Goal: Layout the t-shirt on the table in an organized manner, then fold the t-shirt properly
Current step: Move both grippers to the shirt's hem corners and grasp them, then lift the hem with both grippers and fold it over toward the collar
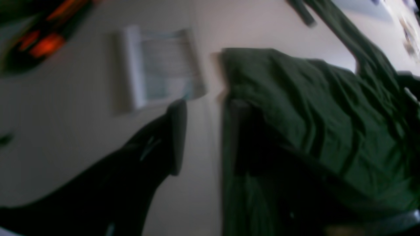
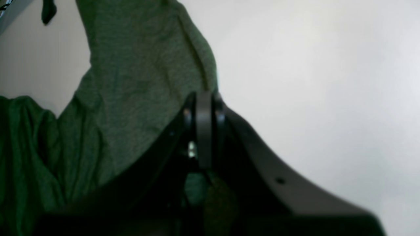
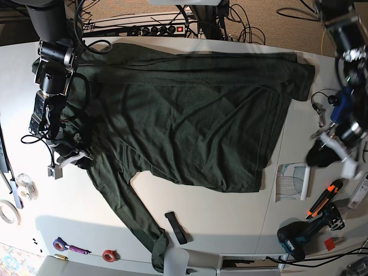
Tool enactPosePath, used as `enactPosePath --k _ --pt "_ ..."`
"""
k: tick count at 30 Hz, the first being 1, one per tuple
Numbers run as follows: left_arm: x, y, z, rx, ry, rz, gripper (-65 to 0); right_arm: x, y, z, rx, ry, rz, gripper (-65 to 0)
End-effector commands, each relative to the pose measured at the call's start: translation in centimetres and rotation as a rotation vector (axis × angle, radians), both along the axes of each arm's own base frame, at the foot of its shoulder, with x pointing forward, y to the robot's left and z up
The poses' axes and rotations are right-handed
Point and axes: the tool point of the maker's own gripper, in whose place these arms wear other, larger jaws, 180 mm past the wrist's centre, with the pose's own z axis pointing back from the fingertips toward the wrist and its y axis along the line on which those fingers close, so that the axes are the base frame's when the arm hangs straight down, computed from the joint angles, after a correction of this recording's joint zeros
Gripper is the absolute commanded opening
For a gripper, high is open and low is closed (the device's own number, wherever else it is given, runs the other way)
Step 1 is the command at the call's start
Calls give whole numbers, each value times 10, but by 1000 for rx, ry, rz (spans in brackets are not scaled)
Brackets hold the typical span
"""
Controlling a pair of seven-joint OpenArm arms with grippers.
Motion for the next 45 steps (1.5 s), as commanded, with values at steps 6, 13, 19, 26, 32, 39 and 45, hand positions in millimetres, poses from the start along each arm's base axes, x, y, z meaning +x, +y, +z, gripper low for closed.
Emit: enactPosePath --k 6,13,19,26,32,39,45 --pt "56 -30 5 -56 16 -84 -415 0 -9 0 -72 29 16 -650" --pt "104 -35 -7 -223 115 -82 -415 0 -10 1 -86 24 17 -650" --pt "123 -33 -23 -402 213 -9 -415 1 -11 2 -86 16 14 -650" --pt "122 -75 -47 -478 278 -34 -415 2 -11 3 -86 10 13 -650" --pt "124 -100 -61 -341 242 -98 -321 2 -11 2 -87 11 13 -650" --pt "131 -89 -68 -297 238 -25 -311 2 -11 2 -86 11 13 -650" --pt "128 -81 -78 -257 254 6 -311 2 -11 2 -86 11 13 -650"
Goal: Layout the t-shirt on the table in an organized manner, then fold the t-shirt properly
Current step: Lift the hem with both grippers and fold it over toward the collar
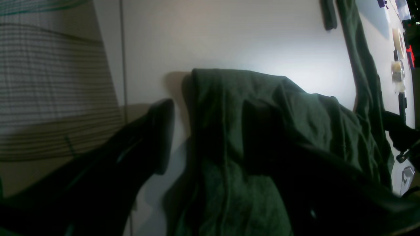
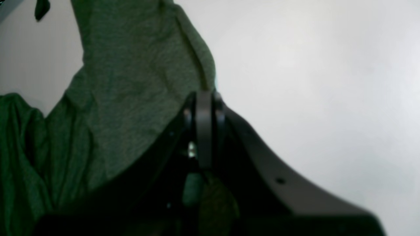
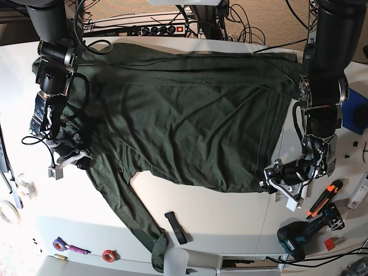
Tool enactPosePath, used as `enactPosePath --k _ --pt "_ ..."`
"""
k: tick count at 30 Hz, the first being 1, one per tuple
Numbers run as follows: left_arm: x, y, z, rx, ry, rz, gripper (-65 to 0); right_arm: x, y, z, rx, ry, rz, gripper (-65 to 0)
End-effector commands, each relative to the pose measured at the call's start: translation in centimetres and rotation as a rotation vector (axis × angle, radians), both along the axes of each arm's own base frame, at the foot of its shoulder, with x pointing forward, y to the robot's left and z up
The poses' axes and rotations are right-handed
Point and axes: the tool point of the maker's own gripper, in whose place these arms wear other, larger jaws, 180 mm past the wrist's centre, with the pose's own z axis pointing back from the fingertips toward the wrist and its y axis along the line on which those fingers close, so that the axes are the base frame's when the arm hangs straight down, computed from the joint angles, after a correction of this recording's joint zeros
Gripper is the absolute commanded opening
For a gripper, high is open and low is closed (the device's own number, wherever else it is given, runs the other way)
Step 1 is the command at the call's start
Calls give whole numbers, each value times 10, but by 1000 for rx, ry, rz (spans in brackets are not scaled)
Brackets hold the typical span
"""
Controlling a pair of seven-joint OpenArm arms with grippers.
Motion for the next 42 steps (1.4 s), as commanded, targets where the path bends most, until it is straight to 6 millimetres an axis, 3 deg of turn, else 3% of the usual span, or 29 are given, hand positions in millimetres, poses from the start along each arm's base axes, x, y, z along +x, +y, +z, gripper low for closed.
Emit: enactPosePath --k 1,9,20,24,28,30,32,33,38,42 --pt "14 4 20 0 -55 6 -311 1 -7 3 -32 22 2 -650" --pt "5 -16 6 -42 -33 -3 -311 1 -7 3 -32 21 2 -650" --pt "7 -31 9 -65 -49 -9 -320 1 -8 3 -32 21 2 -650" --pt "9 -31 10 -66 -56 -5 -400 1 -8 3 -32 20 1 -650" --pt "11 -30 12 -70 -73 7 -429 2 -8 4 -31 14 0 -650" --pt "12 -31 14 -74 -86 -2 -508 2 -8 4 -31 13 -1 -650" --pt "12 -34 18 -84 -110 -22 -626 3 -8 5 -29 6 -3 -650" --pt "12 -36 21 -90 -124 -32 -650 3 -8 6 -29 -1 -5 -650" --pt "12 -36 26 -100 -156 -47 -650 9 -7 15 10 -49 -22 -650" --pt "17 -24 44 -133 -212 -43 -650 16 4 36 105 -148 15 -650"
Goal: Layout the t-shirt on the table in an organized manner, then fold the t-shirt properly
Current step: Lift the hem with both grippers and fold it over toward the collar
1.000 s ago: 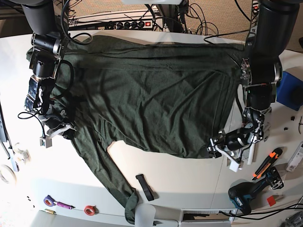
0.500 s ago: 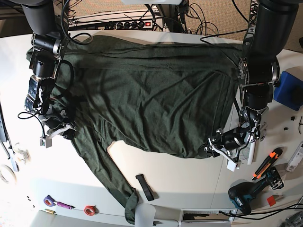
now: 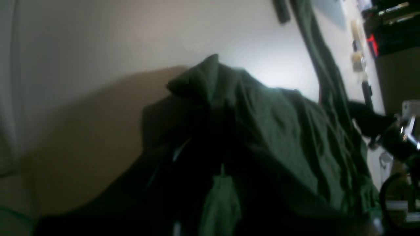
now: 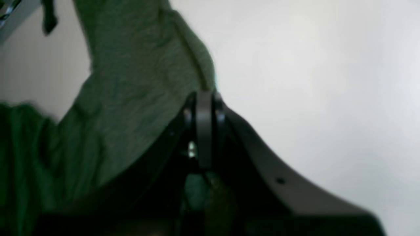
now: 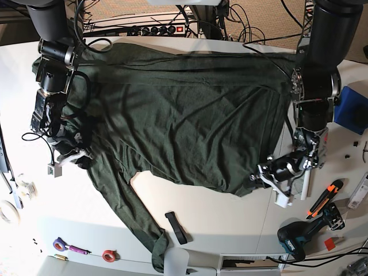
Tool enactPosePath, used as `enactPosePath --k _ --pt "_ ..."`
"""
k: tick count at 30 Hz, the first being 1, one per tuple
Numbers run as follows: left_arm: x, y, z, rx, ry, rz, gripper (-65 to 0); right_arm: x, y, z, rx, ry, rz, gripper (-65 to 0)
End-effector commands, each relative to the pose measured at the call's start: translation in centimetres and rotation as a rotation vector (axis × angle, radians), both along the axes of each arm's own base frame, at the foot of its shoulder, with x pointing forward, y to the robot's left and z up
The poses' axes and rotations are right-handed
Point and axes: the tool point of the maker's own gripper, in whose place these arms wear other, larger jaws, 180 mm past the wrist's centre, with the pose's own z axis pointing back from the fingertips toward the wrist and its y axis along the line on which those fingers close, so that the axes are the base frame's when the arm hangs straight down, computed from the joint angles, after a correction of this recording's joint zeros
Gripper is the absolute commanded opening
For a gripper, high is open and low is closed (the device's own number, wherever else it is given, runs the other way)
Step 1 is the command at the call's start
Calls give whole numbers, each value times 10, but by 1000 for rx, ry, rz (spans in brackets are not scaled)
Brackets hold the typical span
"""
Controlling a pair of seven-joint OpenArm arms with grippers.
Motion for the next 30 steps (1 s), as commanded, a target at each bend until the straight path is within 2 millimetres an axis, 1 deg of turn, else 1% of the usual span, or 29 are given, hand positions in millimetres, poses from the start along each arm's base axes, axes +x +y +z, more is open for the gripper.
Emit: enactPosePath --k 1,3,6,9,12,14,17,21,24,27,30 --pt "22 14 36 -19 -96 29 -650 15 -5 32 14 -102 6 -650" --pt "22 23 42 -31 -96 35 -650 16 -6 44 32 -134 13 -650" --pt "19 34 44 -41 -79 38 -650 16 -13 56 60 -149 -5 -650" --pt "13 40 43 -62 -57 39 -650 14 -17 65 86 -152 -12 -650" --pt "3 43 42 -101 -42 27 -650 7 -19 72 93 -166 -6 -650" --pt "-6 42 42 -106 -43 4 -650 -1 -17 75 69 -173 11 -650" --pt "-21 40 42 -88 -63 -34 -650 -18 -12 80 41 -186 44 -650" --pt "-42 39 53 -58 -122 -87 -650 -40 -4 90 -42 -207 96 -650" --pt "-55 40 60 -4 -163 -124 -650 -53 0 99 -106 -220 130 -650" --pt "-67 43 62 35 -185 -142 -650 -63 -1 106 -151 -231 144 -650" --pt "-77 51 59 53 -184 -136 -650 -71 -11 111 -172 -240 123 -650"
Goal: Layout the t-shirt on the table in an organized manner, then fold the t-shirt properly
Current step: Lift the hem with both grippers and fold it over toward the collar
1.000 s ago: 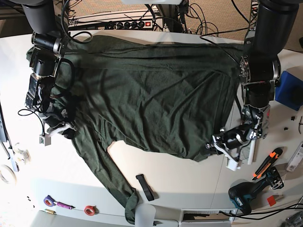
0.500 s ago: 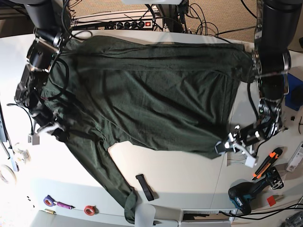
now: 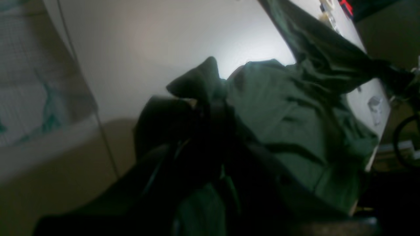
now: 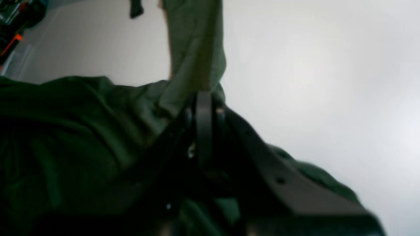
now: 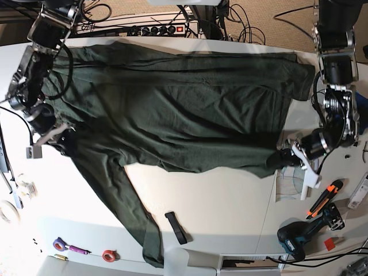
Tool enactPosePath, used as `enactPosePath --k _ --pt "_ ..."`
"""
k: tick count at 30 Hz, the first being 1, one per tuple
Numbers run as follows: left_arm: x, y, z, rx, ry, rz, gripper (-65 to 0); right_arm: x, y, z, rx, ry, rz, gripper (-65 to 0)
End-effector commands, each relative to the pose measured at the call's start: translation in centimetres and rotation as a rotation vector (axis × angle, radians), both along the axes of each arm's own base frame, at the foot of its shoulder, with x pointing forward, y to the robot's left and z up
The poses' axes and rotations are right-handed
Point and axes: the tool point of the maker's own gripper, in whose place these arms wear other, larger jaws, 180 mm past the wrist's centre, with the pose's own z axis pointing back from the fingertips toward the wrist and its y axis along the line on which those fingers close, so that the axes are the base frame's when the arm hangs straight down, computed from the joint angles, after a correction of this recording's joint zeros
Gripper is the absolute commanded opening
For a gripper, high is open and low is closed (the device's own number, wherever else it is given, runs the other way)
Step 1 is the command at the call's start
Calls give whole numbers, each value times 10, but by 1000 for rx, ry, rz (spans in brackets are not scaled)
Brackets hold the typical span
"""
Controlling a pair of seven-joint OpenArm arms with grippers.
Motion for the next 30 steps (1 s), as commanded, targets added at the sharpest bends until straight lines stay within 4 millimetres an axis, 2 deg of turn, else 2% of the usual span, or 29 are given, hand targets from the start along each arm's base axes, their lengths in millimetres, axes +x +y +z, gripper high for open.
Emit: enactPosePath --k 1,6,9,22,25,30 --pt "10 13 23 -14 -70 29 -650 6 -11 26 -8 -80 -16 -650" --pt "2 46 29 -79 -73 134 -650 -5 -36 37 36 -112 -90 -650" --pt "-5 57 33 -122 -60 151 -650 -11 -43 39 51 -111 -102 -650" --pt "-53 43 8 -222 50 92 -650 -28 -41 29 114 -67 -90 -650" --pt "-57 43 6 -215 54 92 -650 -33 -48 36 148 -77 -106 -650" --pt "-53 51 -1 -157 46 131 -650 -41 -68 43 149 -101 -162 -650"
